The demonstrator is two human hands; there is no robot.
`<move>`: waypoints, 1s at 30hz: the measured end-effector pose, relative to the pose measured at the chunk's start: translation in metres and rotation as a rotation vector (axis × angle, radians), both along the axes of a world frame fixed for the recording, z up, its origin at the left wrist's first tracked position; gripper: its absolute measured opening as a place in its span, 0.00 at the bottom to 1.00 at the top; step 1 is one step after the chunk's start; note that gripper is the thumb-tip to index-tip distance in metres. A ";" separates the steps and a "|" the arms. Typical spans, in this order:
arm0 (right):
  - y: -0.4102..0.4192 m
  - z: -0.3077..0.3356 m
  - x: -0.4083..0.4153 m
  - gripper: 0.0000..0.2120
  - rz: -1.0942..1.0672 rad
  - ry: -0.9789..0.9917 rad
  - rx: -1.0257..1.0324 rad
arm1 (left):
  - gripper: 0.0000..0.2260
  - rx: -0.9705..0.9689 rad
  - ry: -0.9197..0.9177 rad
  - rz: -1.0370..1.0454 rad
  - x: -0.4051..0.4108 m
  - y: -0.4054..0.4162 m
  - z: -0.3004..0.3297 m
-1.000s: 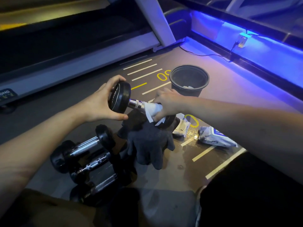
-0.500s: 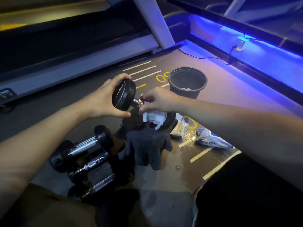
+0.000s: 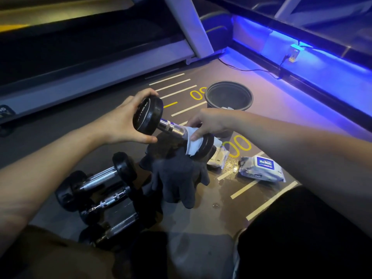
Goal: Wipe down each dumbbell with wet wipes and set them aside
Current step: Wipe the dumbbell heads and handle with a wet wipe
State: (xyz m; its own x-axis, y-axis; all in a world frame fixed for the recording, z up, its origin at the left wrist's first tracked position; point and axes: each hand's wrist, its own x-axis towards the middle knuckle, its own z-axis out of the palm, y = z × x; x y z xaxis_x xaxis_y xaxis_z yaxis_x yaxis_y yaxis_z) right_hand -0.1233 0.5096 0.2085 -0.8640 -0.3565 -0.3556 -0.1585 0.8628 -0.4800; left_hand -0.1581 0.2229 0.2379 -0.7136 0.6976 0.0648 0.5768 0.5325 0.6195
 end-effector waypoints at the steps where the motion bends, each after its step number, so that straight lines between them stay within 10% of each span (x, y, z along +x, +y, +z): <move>1: -0.002 0.000 -0.003 0.12 0.015 -0.009 0.012 | 0.47 0.002 -0.002 -0.003 0.000 0.000 0.000; 9: -0.007 0.008 -0.010 0.15 -0.048 -0.110 0.005 | 0.47 0.003 0.006 0.000 0.000 0.001 0.000; 22: -0.042 -0.046 0.031 0.22 -0.183 0.711 0.388 | 0.48 -0.016 0.003 0.008 0.008 0.006 0.006; 30: -0.027 -0.012 0.004 0.23 -0.046 0.127 0.179 | 0.46 0.016 -0.016 -0.045 0.004 0.005 0.004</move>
State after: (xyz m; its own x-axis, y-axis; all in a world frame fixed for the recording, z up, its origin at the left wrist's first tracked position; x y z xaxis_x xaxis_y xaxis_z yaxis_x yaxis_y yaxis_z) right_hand -0.1197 0.4822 0.1968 -0.9198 -0.2566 -0.2968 -0.1663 0.9402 -0.2973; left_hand -0.1545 0.2276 0.2421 -0.6824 0.7281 0.0648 0.5900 0.4963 0.6368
